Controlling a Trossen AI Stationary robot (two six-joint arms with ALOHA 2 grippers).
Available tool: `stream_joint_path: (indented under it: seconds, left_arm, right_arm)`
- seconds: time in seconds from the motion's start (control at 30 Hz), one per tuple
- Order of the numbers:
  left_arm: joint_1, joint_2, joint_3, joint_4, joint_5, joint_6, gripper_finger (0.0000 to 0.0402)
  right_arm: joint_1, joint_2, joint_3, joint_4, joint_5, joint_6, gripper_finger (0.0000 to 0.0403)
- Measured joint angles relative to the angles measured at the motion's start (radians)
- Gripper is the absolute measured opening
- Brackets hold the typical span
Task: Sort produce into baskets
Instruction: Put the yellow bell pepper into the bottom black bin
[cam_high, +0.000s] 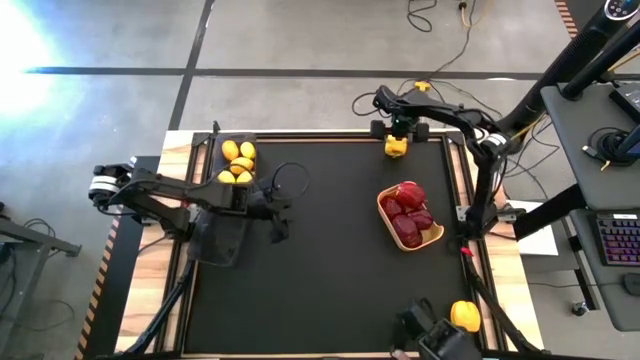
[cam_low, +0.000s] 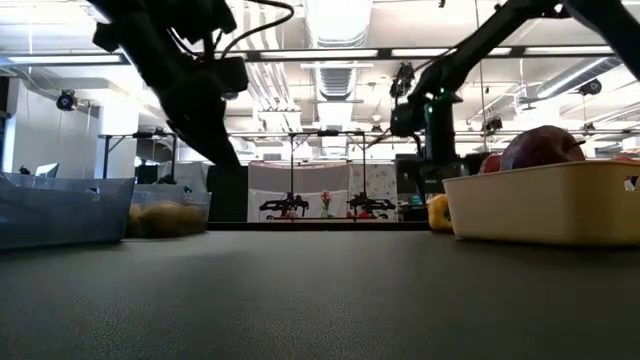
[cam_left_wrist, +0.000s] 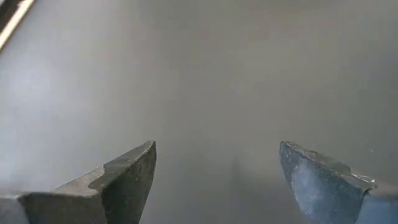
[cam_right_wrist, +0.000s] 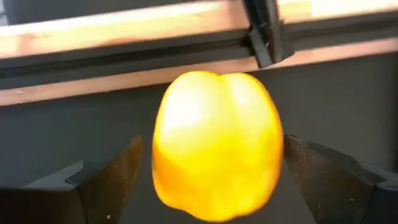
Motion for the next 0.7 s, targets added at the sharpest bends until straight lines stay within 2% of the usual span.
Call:
stream_joint_path:
  seconds: [0.1, 0.3, 0.43, 0.53, 0.7]
  left_arm:
    - [0.033, -0.002, 0.0, 0.015, 0.0, 0.009, 0.0322]
    - [0.056, 0.0, 0.0, 0.024, 0.0, 0.012, 0.0322]
    - [0.055, 0.0, 0.0, 0.024, 0.001, 0.008, 0.0322]
    - [0.051, 0.0, 0.0, 0.023, 0.01, 0.001, 0.0322]
    - [0.021, 0.001, -0.001, 0.024, 0.035, -0.004, 0.0322]
  right_arm:
    - [-0.012, 0.029, -0.003, 0.015, -0.045, -0.002, 0.0382]
    - [-0.015, 0.067, -0.003, 0.015, -0.05, -0.001, 0.0377]
    - [0.003, 0.071, -0.003, 0.017, -0.063, 0.003, 0.0342]
    - [0.044, 0.059, -0.004, 0.022, -0.065, -0.056, 0.0311]
    - [0.2, 0.001, 0.022, 0.024, -0.064, -0.257, 0.0311]
